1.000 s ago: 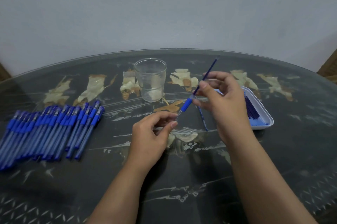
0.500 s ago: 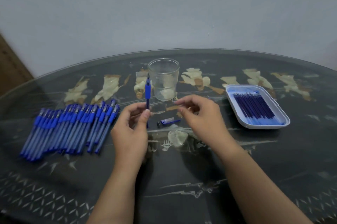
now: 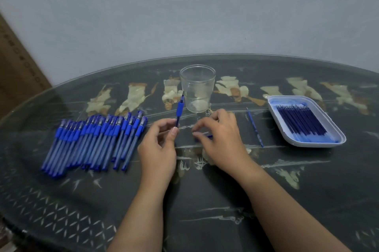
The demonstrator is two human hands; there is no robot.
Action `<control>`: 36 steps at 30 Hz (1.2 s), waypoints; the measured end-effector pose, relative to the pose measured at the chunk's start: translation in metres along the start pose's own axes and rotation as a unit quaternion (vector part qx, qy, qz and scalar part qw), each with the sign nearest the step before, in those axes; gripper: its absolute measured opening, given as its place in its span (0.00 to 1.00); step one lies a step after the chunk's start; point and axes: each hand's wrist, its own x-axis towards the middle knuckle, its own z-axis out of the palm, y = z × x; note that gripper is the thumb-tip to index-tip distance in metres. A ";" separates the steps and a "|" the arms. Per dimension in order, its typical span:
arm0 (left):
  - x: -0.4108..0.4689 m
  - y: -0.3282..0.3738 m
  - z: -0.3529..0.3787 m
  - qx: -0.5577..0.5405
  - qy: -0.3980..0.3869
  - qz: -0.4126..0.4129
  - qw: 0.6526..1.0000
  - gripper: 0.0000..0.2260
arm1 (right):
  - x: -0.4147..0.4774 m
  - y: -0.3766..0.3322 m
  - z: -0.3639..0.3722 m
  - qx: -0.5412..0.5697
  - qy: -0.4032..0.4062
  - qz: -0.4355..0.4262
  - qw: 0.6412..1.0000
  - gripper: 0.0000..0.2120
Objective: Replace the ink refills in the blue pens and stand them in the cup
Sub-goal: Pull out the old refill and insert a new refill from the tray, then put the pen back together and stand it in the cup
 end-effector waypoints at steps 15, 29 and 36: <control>0.000 -0.004 0.006 0.067 -0.059 0.076 0.993 0.16 | 0.026 -0.032 -0.082 0.413 -0.035 0.148 0.898 0.05; 0.001 -0.007 0.006 0.060 -0.068 0.086 0.992 0.16 | 0.022 -0.029 -0.076 0.199 -0.070 0.108 0.971 0.06; 0.000 -0.006 0.006 0.061 -0.080 0.078 0.992 0.14 | 0.020 -0.026 -0.072 0.265 -0.067 0.116 0.955 0.07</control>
